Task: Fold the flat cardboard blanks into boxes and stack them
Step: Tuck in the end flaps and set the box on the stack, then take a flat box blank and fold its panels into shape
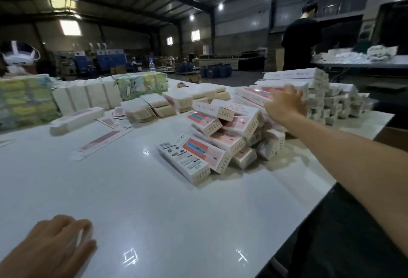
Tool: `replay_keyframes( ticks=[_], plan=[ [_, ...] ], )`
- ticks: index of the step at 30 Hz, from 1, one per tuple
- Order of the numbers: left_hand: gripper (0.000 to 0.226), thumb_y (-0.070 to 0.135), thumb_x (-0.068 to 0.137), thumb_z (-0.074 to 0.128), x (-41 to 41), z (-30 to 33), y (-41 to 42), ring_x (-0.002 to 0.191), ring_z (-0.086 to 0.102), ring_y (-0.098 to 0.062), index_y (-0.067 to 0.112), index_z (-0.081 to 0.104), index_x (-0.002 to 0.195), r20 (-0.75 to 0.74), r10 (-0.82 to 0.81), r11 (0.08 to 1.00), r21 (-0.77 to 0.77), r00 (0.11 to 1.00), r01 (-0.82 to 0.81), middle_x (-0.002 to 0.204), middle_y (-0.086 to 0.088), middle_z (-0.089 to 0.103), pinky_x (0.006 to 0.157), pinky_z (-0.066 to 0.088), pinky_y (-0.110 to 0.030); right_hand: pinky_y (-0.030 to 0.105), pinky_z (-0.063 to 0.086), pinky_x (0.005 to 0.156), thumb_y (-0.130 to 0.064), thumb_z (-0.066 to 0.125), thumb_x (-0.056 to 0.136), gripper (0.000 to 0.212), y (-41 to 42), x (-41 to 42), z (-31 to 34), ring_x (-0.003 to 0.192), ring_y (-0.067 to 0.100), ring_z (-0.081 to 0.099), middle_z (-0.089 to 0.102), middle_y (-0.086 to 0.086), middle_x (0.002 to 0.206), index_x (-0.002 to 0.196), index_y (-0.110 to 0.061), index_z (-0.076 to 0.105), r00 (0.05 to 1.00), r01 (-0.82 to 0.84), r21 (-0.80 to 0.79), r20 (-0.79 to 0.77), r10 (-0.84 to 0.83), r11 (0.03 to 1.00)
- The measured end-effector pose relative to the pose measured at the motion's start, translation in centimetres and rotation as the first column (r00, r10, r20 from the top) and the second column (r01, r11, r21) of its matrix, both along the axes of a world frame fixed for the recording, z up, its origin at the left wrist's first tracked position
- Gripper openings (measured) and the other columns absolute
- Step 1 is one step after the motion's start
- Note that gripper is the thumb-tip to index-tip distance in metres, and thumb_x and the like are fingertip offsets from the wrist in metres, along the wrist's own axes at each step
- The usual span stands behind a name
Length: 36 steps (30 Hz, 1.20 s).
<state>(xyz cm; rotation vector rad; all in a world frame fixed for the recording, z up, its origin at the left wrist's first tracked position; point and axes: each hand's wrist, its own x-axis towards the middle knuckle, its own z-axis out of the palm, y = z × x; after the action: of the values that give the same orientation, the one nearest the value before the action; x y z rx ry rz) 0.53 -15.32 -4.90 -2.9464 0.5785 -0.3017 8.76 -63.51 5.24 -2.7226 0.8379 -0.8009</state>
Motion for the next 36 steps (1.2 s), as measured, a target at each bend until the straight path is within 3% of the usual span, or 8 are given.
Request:
replay_keyframes(
  ticks=[3,7,10,13,16,23,30,36],
  plan=[
    [0.052,0.053,0.071,0.039,-1.6,-0.3,0.4,0.073,0.06,-0.031,0.016,0.072,0.086,0.068,0.024,0.942,-0.334,0.997,0.0,0.079,-0.003,0.062,0.062,0.05,-0.042,0.049,0.027,0.106,-0.025,0.048,0.091,0.043,5.3,0.0,2.5,0.132,0.033,0.029,0.034,0.012,0.147,0.135,-0.019,0.05,0.962,-0.208,-0.096,0.162,0.221,0.973],
    [0.041,0.061,0.082,0.038,-1.8,0.7,-0.5,0.101,0.047,-0.009,0.034,0.059,0.103,0.01,-0.002,0.95,-0.313,1.0,0.005,0.101,0.016,0.05,0.083,0.041,-0.026,0.042,0.044,0.085,-0.021,0.049,0.093,0.021,17.7,-1.7,2.9,0.095,0.02,0.053,0.066,0.002,0.103,0.098,-0.021,0.069,0.65,-0.724,-0.2,0.125,0.75,0.66],
    [0.016,0.032,0.09,0.058,-2.5,0.7,-0.3,0.092,0.056,-0.009,0.021,0.068,0.094,0.196,-0.024,0.95,-0.301,0.98,0.084,0.097,0.011,0.061,0.076,0.044,-0.019,0.039,0.041,0.098,-0.027,0.051,0.094,0.029,26.9,-4.1,-1.2,0.116,0.022,0.05,0.061,0.001,0.125,0.118,-0.024,0.065,0.441,-0.888,-0.166,-0.035,0.897,0.43],
    [0.018,0.023,0.091,0.055,-2.8,0.6,0.7,0.097,0.056,-0.017,0.013,0.068,0.097,0.034,0.053,0.888,-0.458,0.998,-0.032,0.103,0.0,0.063,0.083,0.042,-0.025,0.034,0.04,0.098,-0.03,0.045,0.096,0.032,32.2,-6.1,-6.4,0.122,0.023,0.046,0.056,-0.001,0.131,0.124,-0.026,0.061,0.37,-0.929,-0.089,-0.211,0.905,0.36],
    [0.019,0.019,0.089,0.053,-2.8,0.2,1.3,0.093,0.057,-0.021,0.009,0.069,0.094,0.046,0.075,0.862,-0.505,0.996,-0.041,0.101,-0.006,0.065,0.084,0.043,-0.032,0.03,0.042,0.083,-0.027,0.042,0.095,0.026,33.6,-6.8,-9.8,0.109,0.023,0.05,0.058,-0.002,0.113,0.106,-0.024,0.065,0.339,-0.941,-0.085,-0.272,0.901,0.328],
    [0.028,0.025,0.09,0.048,2.1,3.6,6.4,0.1,0.058,-0.022,0.015,0.067,0.108,-0.078,0.284,0.826,-0.485,0.956,-0.285,0.112,-0.004,0.064,0.082,0.048,-0.033,0.028,0.04,0.09,-0.033,0.041,0.098,0.03,34.4,-6.3,-10.9,0.112,0.013,0.047,0.056,-0.013,0.125,0.117,-0.031,0.063,0.339,-0.94,-0.094,-0.187,0.922,0.327],
    [0.09,0.069,0.087,0.035,7.7,2.7,16.3,0.145,0.003,-0.032,0.007,0.016,0.15,-0.233,0.763,0.573,-0.187,0.603,-0.798,0.157,-0.014,0.009,0.115,0.006,-0.048,0.026,0.037,0.091,-0.031,0.043,0.097,0.026,34.7,-6.7,-10.7,0.108,0.01,0.047,0.055,-0.018,0.119,0.114,-0.032,0.063,0.328,-0.945,-0.071,-0.148,0.933,0.321],
    [0.047,0.042,0.083,0.053,10.4,4.9,15.9,0.111,0.057,-0.027,0.014,0.058,0.121,-0.338,0.719,0.611,-0.109,0.608,-0.784,0.12,-0.007,0.06,0.095,0.045,-0.038,0.024,0.036,0.089,-0.033,0.041,0.097,0.024,34.6,-6.2,-10.6,0.104,0.007,0.044,0.052,-0.022,0.115,0.112,-0.036,0.059,0.33,-0.944,-0.063,-0.149,0.932,0.324]
  ],
)
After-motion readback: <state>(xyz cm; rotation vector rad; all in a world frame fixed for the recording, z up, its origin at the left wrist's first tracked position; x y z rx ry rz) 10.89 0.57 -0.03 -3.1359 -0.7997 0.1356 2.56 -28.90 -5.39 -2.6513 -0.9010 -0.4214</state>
